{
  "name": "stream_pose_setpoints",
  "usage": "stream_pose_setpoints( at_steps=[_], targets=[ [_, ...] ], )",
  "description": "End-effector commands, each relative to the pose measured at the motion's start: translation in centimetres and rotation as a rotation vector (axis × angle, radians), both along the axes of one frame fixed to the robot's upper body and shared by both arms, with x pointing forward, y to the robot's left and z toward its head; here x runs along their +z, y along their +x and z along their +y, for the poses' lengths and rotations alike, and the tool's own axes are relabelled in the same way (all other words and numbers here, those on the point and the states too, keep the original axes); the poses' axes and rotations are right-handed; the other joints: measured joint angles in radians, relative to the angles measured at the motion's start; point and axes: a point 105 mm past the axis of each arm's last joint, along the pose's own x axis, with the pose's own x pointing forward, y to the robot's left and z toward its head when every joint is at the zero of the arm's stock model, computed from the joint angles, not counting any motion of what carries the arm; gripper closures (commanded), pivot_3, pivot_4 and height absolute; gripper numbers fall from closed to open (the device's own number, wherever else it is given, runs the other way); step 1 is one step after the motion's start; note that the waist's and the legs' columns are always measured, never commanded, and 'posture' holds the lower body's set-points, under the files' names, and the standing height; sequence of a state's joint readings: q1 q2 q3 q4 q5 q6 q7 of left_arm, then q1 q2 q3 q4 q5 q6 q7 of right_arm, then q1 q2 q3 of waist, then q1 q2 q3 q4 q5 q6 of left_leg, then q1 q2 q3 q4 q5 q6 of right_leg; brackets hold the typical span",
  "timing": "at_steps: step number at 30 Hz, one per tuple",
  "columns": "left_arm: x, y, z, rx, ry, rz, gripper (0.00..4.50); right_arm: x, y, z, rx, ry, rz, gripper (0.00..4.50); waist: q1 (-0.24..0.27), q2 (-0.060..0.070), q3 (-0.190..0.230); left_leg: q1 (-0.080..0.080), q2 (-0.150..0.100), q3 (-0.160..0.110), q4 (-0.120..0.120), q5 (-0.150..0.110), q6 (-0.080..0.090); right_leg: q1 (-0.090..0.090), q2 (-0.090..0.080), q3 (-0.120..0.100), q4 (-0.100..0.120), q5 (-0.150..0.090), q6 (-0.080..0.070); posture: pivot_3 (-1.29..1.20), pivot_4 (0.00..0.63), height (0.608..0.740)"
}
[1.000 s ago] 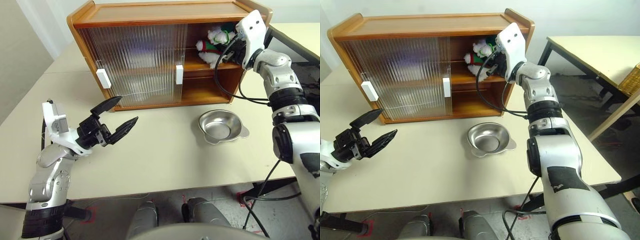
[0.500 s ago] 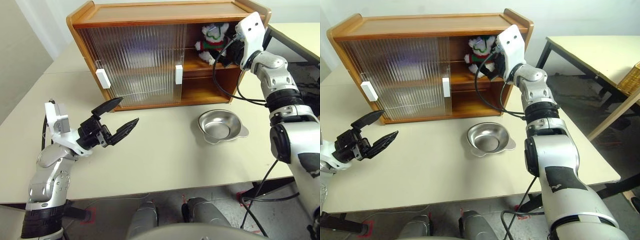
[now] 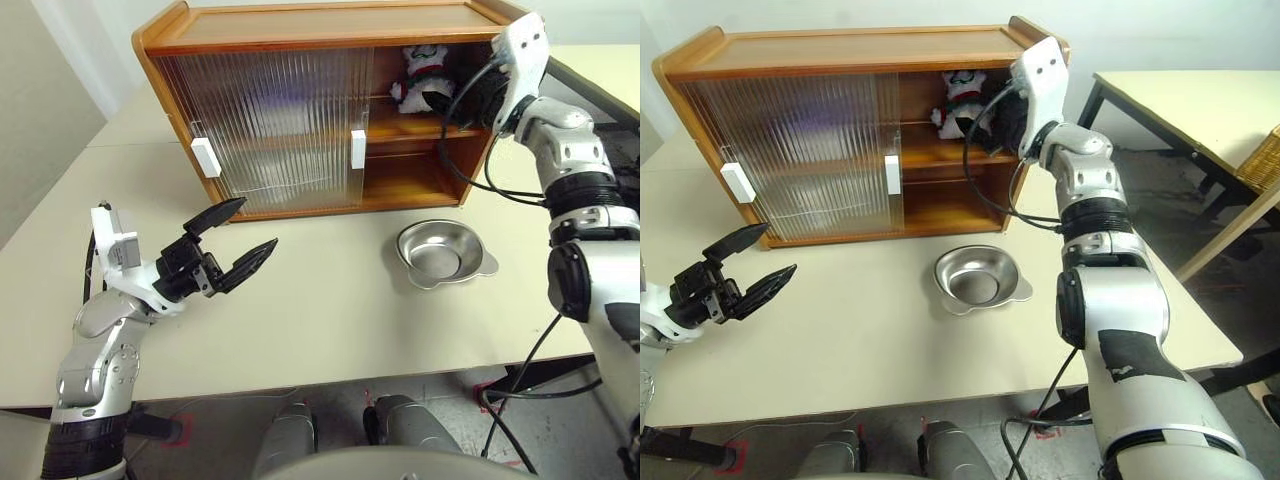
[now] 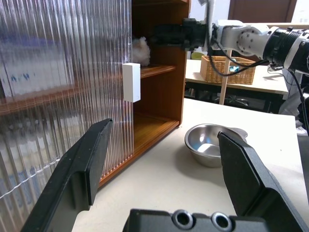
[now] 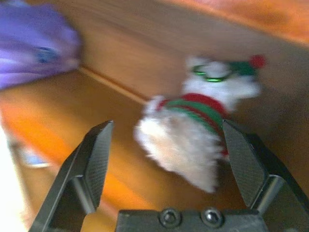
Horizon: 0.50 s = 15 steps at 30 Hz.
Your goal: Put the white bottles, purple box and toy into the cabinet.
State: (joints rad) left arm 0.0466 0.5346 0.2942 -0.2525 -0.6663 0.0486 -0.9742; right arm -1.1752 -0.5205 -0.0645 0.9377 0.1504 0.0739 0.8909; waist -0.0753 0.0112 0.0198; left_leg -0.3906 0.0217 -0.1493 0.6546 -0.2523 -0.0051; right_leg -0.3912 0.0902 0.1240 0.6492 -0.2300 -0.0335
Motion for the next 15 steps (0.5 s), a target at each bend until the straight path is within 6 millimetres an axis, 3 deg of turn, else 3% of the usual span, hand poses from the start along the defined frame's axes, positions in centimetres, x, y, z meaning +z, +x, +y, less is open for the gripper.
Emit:
stream_pose_setpoints(
  at_steps=[1, 5, 8, 11, 15],
  targets=[
    [-0.3, -0.1, 0.1, -0.002, 0.009, 0.013, 0.00, 0.8, -2.5, -1.8, 0.150, 0.009, 0.068, 0.03, 0.007, 0.000, 0.000, -0.001, 0.000, 0.000, 0.000, 0.000, 0.000, 0.000, 0.000, 0.000, 0.000, -0.001, 0.000, -0.10, 0.013, 0.740],
    [-0.3, 0.1, 0.1, -0.006, 0.011, 0.011, 0.00, -1.1, -6.1, -3.3, 0.308, 0.014, 0.300, 0.03, 0.016, -0.001, 0.000, 0.000, -0.002, 0.000, 0.004, -0.001, -0.002, 0.004, 0.000, 0.000, 0.000, -0.005, 0.004, -0.11, 0.011, 0.740],
    [-0.2, 0.3, 0.0, -0.010, 0.010, 0.008, 0.00, -3.4, -8.0, -4.2, 0.322, 0.042, 0.488, 0.03, 0.014, -0.001, -0.001, 0.005, -0.004, 0.003, 0.005, -0.002, -0.005, 0.009, 0.000, 0.001, 0.000, -0.007, 0.004, -0.11, 0.012, 0.740],
    [-0.3, 0.2, -0.1, -0.012, 0.008, 0.008, 0.00, -6.2, -8.1, -6.4, 0.141, 0.059, 0.648, 0.03, 0.006, -0.001, 0.000, 0.012, -0.005, 0.006, 0.005, -0.002, -0.005, 0.016, 0.001, 0.002, 0.000, -0.013, 0.014, -0.11, 0.016, 0.740],
    [-0.4, 0.1, -0.1, -0.010, 0.005, 0.012, 0.00, -7.8, -8.9, -7.9, 0.061, 0.074, 0.732, 0.03, 0.003, -0.001, 0.001, 0.022, -0.006, 0.005, 0.005, -0.002, -0.004, 0.025, 0.000, 0.004, 0.000, -0.013, 0.016, -0.11, 0.022, 0.740]
  ],
)
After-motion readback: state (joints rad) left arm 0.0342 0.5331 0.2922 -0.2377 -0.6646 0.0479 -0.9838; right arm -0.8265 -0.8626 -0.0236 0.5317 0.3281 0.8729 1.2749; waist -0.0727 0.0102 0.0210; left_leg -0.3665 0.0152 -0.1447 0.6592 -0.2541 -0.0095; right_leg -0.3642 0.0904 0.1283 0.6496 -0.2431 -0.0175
